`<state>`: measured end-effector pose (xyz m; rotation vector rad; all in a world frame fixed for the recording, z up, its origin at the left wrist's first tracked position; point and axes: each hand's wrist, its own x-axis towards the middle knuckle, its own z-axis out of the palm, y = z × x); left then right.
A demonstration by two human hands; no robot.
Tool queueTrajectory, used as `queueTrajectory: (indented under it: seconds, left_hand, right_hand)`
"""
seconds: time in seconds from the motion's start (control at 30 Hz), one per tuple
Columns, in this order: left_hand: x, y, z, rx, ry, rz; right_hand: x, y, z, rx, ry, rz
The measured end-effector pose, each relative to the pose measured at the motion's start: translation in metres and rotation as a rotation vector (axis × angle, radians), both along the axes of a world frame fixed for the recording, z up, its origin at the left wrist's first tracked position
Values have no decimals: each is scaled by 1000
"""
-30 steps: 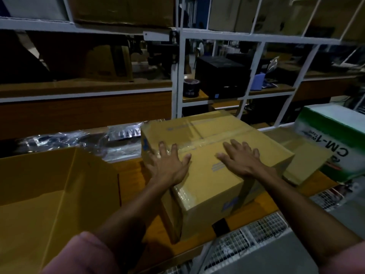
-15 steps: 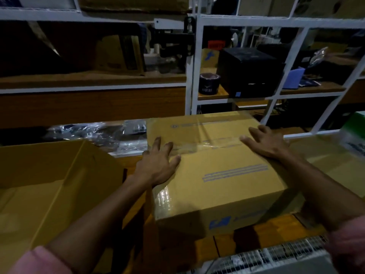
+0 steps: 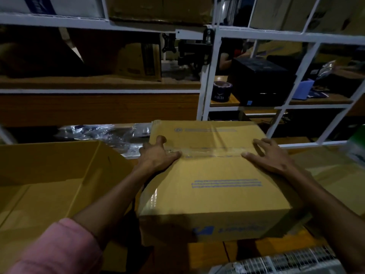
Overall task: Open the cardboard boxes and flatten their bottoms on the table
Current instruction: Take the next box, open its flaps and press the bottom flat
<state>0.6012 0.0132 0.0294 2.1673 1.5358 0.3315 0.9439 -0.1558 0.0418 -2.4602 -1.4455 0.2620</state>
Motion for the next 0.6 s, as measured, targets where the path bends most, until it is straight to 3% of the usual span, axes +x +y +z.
queueTrajectory:
  seconds: [0.17,0.43,0.6]
  left_hand:
    - [-23,-14,10,211,-157,-15]
    - [-51,-30,64,617,-499,-76]
    - [-66,-41,51,819,-518,-180]
  right_hand:
    - [-22,-28,15,208,13,-46]
    - [-61,-50,75,771,-96,-50]
    - [-72,-61,49,918,-119,-120]
